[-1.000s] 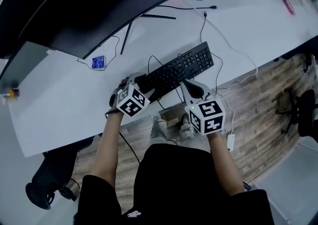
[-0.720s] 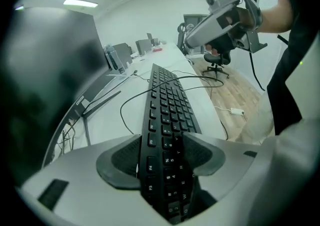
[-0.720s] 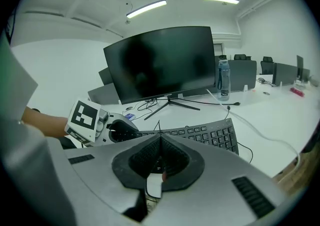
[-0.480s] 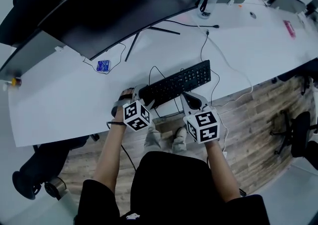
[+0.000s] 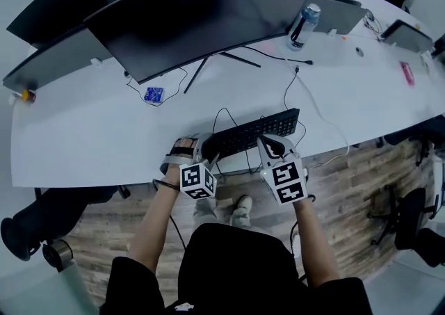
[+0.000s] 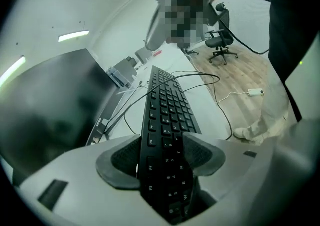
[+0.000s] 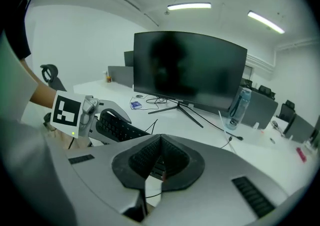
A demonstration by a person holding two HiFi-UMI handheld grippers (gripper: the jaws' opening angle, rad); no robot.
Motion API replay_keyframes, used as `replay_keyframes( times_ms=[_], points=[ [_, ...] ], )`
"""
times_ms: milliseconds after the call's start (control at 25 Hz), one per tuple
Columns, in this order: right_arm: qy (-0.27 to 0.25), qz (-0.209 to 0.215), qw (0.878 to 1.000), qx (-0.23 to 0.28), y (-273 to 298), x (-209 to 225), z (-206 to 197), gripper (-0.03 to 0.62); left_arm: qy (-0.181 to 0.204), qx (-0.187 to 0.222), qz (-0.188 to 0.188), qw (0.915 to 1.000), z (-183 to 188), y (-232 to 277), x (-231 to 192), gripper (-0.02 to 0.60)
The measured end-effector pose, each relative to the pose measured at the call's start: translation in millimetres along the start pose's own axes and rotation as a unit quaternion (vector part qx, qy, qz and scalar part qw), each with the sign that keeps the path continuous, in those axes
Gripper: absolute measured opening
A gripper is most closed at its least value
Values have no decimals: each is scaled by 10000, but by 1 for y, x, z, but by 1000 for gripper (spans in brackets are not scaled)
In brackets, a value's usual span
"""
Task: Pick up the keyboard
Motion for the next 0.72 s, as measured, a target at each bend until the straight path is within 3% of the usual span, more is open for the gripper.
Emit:
replay_keyframes(
  times_ms=[120, 280, 600, 640, 720],
  points=[
    [-741, 24, 9972, -58, 1, -1, 5, 6, 155, -22, 195, 9997, 3, -4, 5, 273],
    [-1786, 109, 9838, -105, 3, -8, 13, 6, 364, -45, 531, 9979, 7, -9, 12, 273],
    [-3049, 1011, 9448, -639, 20, -22, 25, 8, 746, -10, 1194, 9900, 13, -15, 30, 273],
    [-3124, 1149, 9399, -756, 23, -23, 25, 26, 777, -9, 1256, 9890, 13, -15, 31, 273],
    [-3160, 1498, 9316, -991, 29, -25, 24, 140, 889, -26, 1375, 9865, 14, -15, 34, 273]
  ],
)
Point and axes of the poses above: the fingertips, and each gripper's own axes: y forward along the fingers, x to its right, z out of its top, the point moved 4 cm from there along -y, backward along the fingers, and after that the axes turned 1 degree about z, right-handed, at the moved point
